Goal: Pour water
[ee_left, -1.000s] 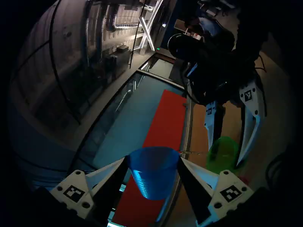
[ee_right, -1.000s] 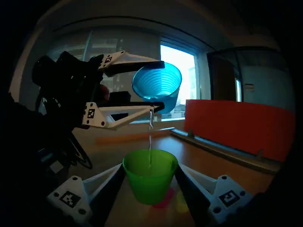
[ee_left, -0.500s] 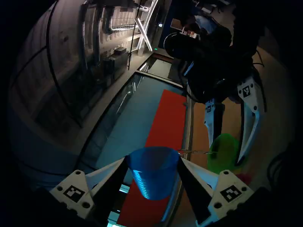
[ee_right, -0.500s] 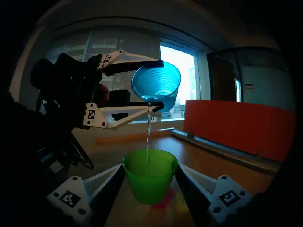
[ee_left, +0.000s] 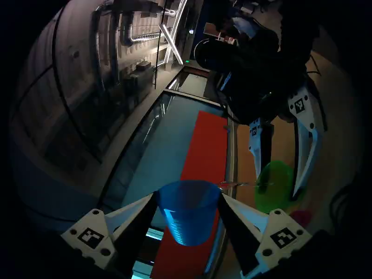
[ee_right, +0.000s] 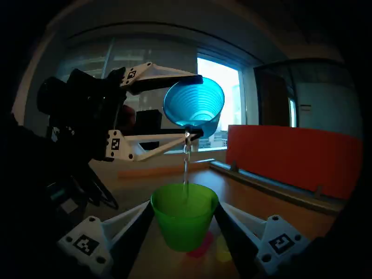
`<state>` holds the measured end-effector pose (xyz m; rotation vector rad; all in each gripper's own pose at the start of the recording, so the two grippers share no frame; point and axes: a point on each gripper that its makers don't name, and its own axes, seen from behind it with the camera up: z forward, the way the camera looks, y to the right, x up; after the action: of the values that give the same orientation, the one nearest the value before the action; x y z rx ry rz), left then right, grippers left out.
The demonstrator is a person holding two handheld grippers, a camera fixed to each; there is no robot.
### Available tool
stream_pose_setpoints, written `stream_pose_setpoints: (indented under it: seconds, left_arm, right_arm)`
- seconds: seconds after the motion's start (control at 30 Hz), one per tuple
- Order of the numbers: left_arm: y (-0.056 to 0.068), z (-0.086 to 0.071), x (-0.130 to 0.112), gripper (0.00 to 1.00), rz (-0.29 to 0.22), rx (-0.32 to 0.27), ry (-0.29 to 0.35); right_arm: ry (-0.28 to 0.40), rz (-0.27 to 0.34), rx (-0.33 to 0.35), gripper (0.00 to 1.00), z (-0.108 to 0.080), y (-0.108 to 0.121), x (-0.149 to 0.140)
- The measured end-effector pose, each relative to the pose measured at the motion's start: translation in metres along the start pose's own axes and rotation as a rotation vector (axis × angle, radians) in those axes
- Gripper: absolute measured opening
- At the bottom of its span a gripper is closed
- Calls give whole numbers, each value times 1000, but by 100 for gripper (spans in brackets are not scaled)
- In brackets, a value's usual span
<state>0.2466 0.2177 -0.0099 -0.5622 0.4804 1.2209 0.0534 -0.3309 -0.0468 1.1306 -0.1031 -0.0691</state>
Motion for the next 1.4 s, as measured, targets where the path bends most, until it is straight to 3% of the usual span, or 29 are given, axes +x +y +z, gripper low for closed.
stream_pose_setpoints:
  seconds: [1.4]
  left_arm:
    - [-10,5,3,89,130,25,10]
  right_arm:
    - [9,-6,2,91,-1,1,-2]
